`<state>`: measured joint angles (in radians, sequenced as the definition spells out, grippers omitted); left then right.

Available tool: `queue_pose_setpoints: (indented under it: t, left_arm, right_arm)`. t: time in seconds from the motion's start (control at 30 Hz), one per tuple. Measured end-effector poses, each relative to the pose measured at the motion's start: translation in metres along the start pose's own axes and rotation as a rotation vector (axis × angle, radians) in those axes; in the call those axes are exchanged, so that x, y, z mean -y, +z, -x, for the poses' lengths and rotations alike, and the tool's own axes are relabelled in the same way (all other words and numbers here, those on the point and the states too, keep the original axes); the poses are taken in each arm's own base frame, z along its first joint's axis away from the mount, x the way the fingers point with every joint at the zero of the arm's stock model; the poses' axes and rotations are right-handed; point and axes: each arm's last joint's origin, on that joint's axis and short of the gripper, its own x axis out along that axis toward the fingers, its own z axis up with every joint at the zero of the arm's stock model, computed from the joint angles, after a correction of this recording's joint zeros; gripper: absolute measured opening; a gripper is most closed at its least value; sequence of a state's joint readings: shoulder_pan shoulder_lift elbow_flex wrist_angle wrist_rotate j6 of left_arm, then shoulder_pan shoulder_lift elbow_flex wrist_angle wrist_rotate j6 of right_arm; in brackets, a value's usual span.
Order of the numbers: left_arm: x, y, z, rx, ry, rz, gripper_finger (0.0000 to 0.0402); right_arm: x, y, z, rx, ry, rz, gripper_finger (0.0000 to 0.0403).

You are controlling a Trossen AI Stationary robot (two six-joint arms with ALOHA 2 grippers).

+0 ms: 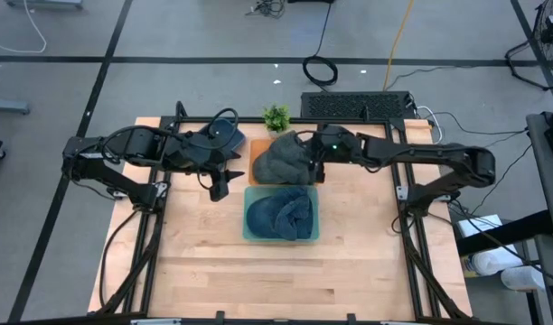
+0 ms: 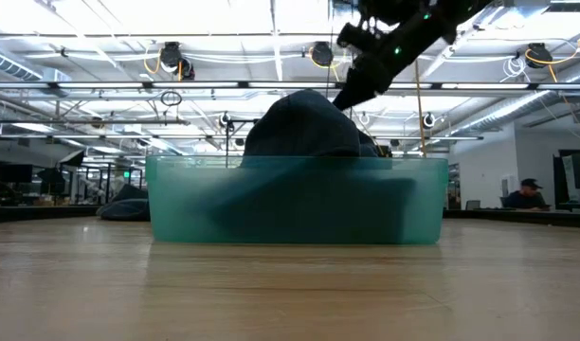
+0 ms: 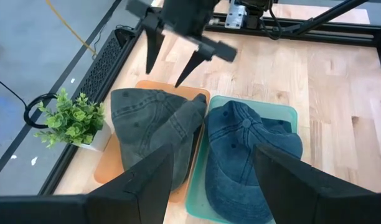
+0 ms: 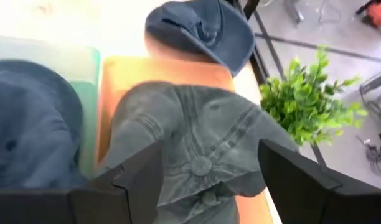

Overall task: Pick & Place hat
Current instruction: Put the blue cap into the light blue bin

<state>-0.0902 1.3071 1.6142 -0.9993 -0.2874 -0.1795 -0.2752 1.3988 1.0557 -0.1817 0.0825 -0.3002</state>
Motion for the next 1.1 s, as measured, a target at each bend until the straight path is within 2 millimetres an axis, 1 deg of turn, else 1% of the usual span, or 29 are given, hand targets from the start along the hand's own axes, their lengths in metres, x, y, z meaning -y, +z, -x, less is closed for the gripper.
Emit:
queue_pose_setpoints:
  t: [0.07,0.2,0.3,0.4,0.57,0.67,0.9,1.1]
  left_arm:
    - [0.000,0.000,0.000,0.000,0.000,0.006,0.0230]
    - [0.000,0.000,0.000,0.000,0.000,0.008,0.0230]
    - [0.000,0.000,0.000,0.001,0.001,0.010,0.0230]
    - [0.000,0.000,0.000,0.002,0.001,0.010,0.0230]
    - [0.000,0.001,0.000,0.007,0.001,0.016,0.0230]
    - [0.000,0.001,0.000,0.007,0.001,0.034,0.0230]
    - [0.000,0.001,0.000,0.007,0.001,0.154,0.0230]
    - [0.000,-0.001,0.000,-0.010,0.011,0.244,0.0230]
  right_arm:
    - [-0.003,0.004,0.008,0.020,-0.016,0.008,0.0243]
    - [-0.012,0.015,0.026,0.064,-0.104,0.022,0.0249]
    - [-0.021,0.022,0.039,0.109,-0.115,0.034,0.0254]
    - [-0.028,0.031,0.052,0.199,-0.095,-0.020,0.0256]
    - [-0.040,0.046,0.067,0.356,-0.041,-0.168,0.0256]
    - [-0.050,0.056,0.077,0.459,0.004,-0.226,0.0256]
    - [-0.068,0.078,0.097,0.702,0.106,-0.338,0.0261]
    - [-0.075,0.085,0.107,0.795,0.175,-0.439,0.0261]
